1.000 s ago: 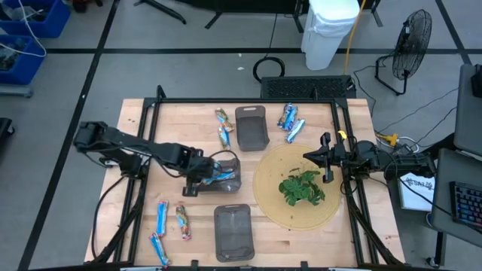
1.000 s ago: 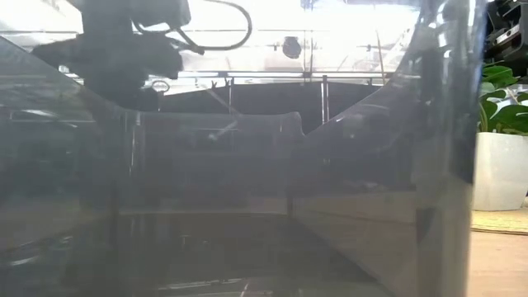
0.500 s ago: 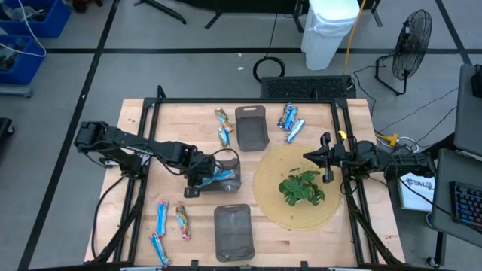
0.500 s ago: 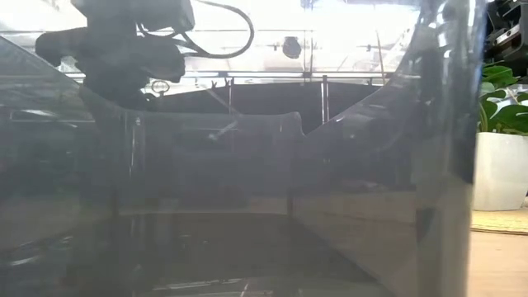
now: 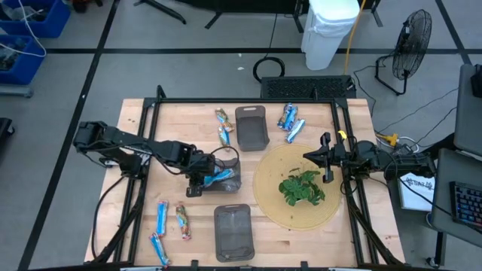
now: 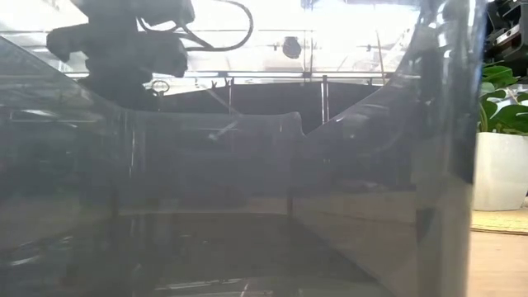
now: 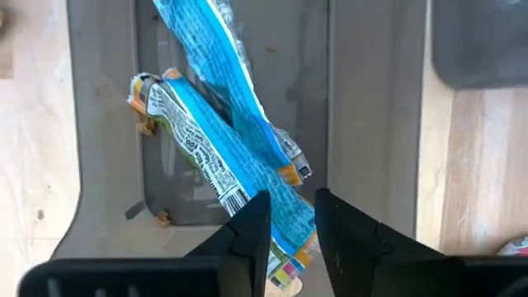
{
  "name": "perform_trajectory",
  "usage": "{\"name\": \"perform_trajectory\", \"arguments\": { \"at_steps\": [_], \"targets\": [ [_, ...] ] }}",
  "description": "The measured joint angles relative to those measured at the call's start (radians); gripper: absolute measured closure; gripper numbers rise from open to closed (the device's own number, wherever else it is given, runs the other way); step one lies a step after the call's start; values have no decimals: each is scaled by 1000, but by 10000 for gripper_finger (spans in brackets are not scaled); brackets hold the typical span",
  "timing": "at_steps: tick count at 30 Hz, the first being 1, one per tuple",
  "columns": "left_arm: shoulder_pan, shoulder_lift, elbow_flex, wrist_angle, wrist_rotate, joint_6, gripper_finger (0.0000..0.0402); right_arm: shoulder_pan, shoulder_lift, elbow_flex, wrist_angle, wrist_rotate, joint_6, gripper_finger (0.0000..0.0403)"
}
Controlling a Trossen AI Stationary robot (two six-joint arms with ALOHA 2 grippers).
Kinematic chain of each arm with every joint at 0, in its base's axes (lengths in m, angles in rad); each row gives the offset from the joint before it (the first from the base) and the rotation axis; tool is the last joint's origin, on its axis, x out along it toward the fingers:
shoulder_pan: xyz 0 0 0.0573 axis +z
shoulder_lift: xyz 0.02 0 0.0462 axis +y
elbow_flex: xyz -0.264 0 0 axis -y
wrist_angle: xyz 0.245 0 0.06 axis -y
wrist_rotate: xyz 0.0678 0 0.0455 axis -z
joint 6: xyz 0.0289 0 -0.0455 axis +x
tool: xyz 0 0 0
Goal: Pick and place Granola Bars by type
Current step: Put the yellow granola bar into the middle black bin
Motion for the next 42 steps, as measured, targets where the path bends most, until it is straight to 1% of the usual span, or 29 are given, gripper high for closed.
{"name": "perform_trajectory", "arguments": {
  "at_steps": [4,9,11,14,16,19,21,23,29,31,34,36,38,42],
  "targets": [
    [13,-44,23,2,-27,10,300,0,0,0,0,0,0,403],
    [28,-86,97,27,-111,36,300,0,0,0,1,0,0,403],
    [33,-98,135,36,-160,66,300,0,0,0,0,0,0,403],
    [40,-100,195,73,-283,121,300,0,0,0,1,0,0,403],
    [48,-98,228,101,-400,161,300,0,0,0,-1,0,0,403],
    [77,-98,262,197,-564,199,300,0,0,0,1,0,0,403],
    [120,-97,273,203,-591,219,300,0,0,0,0,0,0,403],
    [179,-96,275,201,-582,202,300,0,0,0,0,0,0,403],
    [401,-77,275,184,-477,71,300,0,0,0,0,0,0,403],
    [471,-62,275,174,-417,66,299,0,0,0,0,0,0,403],
    [559,-37,275,176,-286,60,294,0,0,0,0,0,0,403],
    [604,-14,275,177,-202,27,282,0,0,0,0,0,0,403],
    [637,9,275,179,-138,-6,263,0,0,0,0,0,0,403],
    [677,62,275,193,-76,-63,214,0,0,0,1,0,0,403]
  ]
}}
